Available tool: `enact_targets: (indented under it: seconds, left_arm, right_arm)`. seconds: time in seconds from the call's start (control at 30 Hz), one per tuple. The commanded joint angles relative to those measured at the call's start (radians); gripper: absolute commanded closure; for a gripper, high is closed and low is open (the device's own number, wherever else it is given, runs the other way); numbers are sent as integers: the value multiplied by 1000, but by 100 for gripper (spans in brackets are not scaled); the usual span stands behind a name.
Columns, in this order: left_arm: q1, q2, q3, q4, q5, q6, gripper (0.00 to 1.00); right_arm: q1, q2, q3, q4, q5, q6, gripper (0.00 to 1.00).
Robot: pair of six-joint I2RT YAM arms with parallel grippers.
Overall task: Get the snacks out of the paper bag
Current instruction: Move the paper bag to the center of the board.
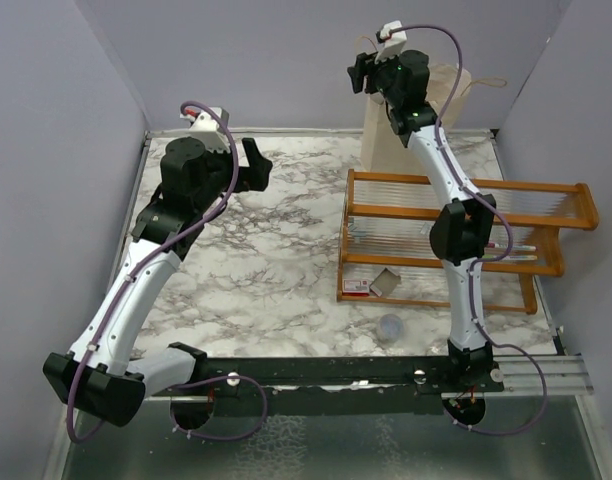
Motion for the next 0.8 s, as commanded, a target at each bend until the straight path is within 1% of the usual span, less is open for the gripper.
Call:
enact_targets:
  seconds: [0.0, 0.07, 0.13, 0.17, 0.33, 0.47, 0.77]
  left_arm:
    - [5, -32, 19, -27, -25, 4, 1]
    - [3, -39, 22, -39, -33, 4, 1]
    - [3, -49, 22, -49, -37, 8, 1]
    - [4, -54, 21, -54, -43, 8, 1]
    - [4, -77, 7, -68, -67, 11, 1]
    - [4, -88, 4, -81, -70, 6, 1]
    - [4, -115, 10, -103, -83, -1, 1]
  right_arm:
    - [17, 85, 120, 33, 73, -67, 46]
    - [27, 95, 137, 23, 68, -60, 62]
    - [44, 78, 117, 30, 63, -58, 76]
    - [56, 67, 102, 37, 59, -60, 80]
    - [118, 40, 94, 33, 20, -48, 90]
    - [170, 14, 89, 12, -1, -38, 96]
    - [296, -72, 22, -29, 0, -24, 98]
